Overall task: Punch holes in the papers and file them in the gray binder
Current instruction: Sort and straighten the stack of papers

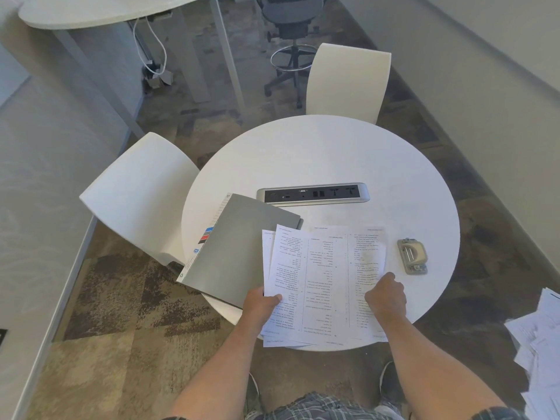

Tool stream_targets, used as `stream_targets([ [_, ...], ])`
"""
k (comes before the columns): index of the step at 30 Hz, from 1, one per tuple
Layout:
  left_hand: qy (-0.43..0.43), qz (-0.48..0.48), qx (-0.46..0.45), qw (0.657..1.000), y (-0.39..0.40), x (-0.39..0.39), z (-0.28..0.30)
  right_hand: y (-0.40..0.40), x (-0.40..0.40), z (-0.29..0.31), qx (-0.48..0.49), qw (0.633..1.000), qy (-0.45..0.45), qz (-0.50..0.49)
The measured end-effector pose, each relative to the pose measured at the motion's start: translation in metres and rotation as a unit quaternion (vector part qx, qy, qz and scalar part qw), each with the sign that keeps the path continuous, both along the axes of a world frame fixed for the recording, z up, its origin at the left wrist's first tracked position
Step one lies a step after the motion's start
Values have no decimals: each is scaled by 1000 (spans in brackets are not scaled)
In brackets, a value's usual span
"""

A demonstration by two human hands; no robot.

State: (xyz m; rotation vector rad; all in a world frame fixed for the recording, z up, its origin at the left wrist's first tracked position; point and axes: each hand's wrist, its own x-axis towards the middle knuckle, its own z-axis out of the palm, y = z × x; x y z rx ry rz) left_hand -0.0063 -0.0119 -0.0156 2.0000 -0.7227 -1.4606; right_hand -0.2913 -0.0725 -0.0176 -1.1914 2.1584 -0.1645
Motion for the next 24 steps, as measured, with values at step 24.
stream_targets([
  [24, -28, -20, 5, 999, -2, -3, 3, -6, -18, 24, -231, 943, -111, -213],
])
